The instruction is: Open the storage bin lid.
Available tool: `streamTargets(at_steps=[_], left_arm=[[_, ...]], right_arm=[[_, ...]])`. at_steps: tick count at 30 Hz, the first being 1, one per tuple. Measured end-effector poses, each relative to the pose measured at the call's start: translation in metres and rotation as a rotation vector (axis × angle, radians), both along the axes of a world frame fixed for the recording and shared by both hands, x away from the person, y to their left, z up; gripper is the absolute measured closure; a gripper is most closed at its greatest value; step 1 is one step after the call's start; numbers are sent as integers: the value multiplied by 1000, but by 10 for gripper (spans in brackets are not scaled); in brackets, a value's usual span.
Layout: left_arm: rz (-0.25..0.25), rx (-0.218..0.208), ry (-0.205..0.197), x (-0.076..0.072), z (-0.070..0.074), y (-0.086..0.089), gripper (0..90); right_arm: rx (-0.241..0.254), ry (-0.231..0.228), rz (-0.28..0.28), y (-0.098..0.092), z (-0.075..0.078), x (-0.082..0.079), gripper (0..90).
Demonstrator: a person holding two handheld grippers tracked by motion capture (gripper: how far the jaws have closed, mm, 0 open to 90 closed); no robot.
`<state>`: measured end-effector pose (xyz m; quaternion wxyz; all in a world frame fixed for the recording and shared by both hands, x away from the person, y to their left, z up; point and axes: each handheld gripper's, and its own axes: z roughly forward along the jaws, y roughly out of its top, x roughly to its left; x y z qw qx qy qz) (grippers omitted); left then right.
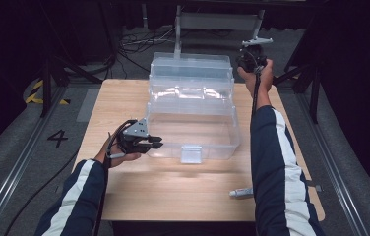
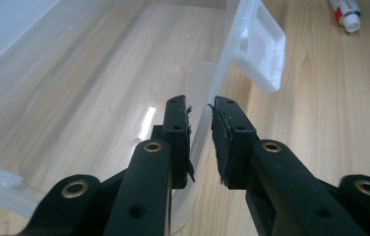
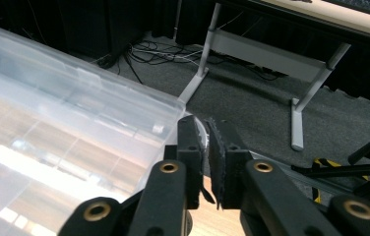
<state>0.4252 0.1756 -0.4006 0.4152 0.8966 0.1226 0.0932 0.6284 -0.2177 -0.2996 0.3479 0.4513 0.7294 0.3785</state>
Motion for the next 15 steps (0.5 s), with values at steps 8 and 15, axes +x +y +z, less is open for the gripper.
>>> streamTargets(at_steps=[8, 15], left_arm=[[-5, 10, 0, 0, 1, -1, 775], [9, 28, -10, -2, 2, -2, 768]], right_arm=[[-2, 8, 7, -7, -1, -7, 808], [7, 8, 33, -18, -1, -25, 797]])
